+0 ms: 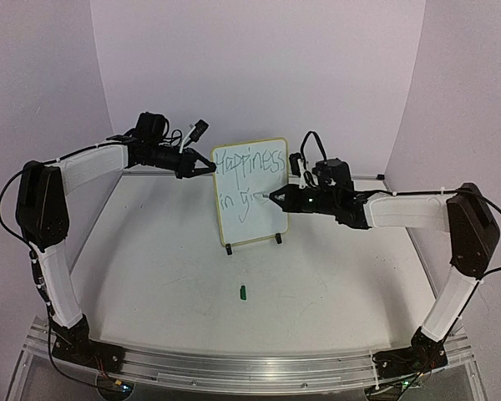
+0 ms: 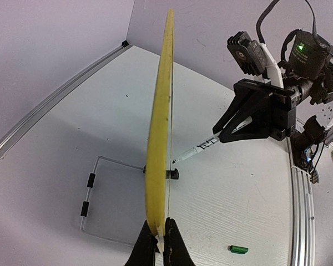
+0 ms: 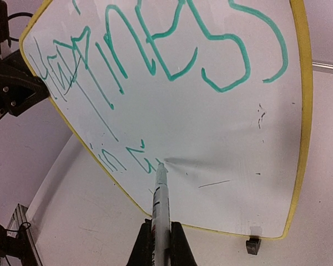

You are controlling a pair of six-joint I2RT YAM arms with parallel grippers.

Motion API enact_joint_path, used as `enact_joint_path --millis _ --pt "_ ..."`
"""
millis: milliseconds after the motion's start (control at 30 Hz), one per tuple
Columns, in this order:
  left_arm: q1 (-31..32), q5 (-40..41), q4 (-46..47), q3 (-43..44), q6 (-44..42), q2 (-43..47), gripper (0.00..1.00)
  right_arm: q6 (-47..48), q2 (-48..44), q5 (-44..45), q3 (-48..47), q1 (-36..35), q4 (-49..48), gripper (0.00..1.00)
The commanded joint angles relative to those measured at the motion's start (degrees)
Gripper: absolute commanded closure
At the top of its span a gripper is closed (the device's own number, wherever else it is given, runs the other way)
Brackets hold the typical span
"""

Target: Write a sentence on the whiteboard

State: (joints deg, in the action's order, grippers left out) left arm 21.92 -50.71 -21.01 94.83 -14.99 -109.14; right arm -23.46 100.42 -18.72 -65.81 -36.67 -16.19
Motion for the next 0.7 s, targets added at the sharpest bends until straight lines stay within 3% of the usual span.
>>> enact_joint_path --millis 0,667 --pt "1.73 2.38 -9.05 -2.72 -1.37 -0.91 1.0 0.08 1.06 1.49 -3.6 0.1 -1.31 1.0" --pt "1.83 2.57 -9.24 -2.65 -1.47 -0.92 1.0 -2.46 0.36 5.67 1.7 0.28 0.19 1.0"
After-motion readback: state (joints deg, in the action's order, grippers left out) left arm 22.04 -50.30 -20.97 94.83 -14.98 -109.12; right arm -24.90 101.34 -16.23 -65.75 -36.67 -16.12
